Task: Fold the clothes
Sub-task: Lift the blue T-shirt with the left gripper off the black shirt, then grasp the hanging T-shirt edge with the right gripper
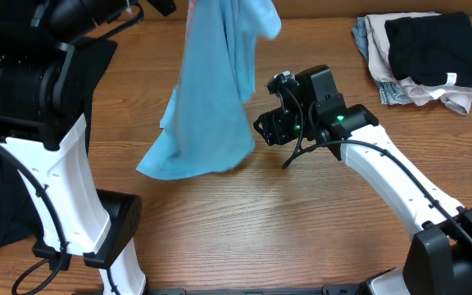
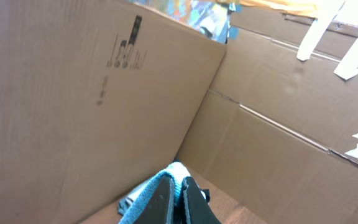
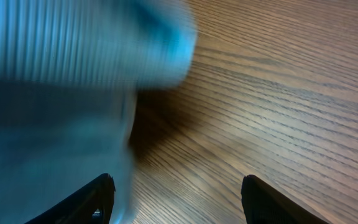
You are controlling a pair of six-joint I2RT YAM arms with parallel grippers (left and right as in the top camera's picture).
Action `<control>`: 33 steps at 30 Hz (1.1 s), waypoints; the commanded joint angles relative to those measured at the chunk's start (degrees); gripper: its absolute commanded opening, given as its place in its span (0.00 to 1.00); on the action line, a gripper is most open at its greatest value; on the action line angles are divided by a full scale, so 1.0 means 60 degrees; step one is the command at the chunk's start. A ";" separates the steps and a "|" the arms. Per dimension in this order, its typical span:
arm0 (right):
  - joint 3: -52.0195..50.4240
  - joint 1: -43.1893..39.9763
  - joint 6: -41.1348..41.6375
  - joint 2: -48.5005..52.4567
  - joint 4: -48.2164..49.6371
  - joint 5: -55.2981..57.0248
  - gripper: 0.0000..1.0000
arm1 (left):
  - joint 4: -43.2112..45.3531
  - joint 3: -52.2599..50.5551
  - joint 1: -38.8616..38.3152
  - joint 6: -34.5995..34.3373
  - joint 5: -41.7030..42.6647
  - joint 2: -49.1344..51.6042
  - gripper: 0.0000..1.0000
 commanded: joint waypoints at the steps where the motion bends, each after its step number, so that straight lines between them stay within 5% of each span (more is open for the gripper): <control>1: 0.0251 0.0109 0.0036 0.0076 0.0175 -0.0372 0.68 | -0.0069 0.0058 0.0055 -0.0087 0.0087 0.0036 0.04; 12: 0.0251 0.1399 0.0827 0.0076 0.0197 -0.1450 0.61 | -0.0608 -0.0313 0.0055 0.0342 -0.1457 0.0066 0.04; 33: 0.0244 0.1231 0.1745 0.0488 0.0197 -0.0138 0.68 | -0.0430 -0.0754 0.0051 0.0288 -0.0911 0.0087 0.04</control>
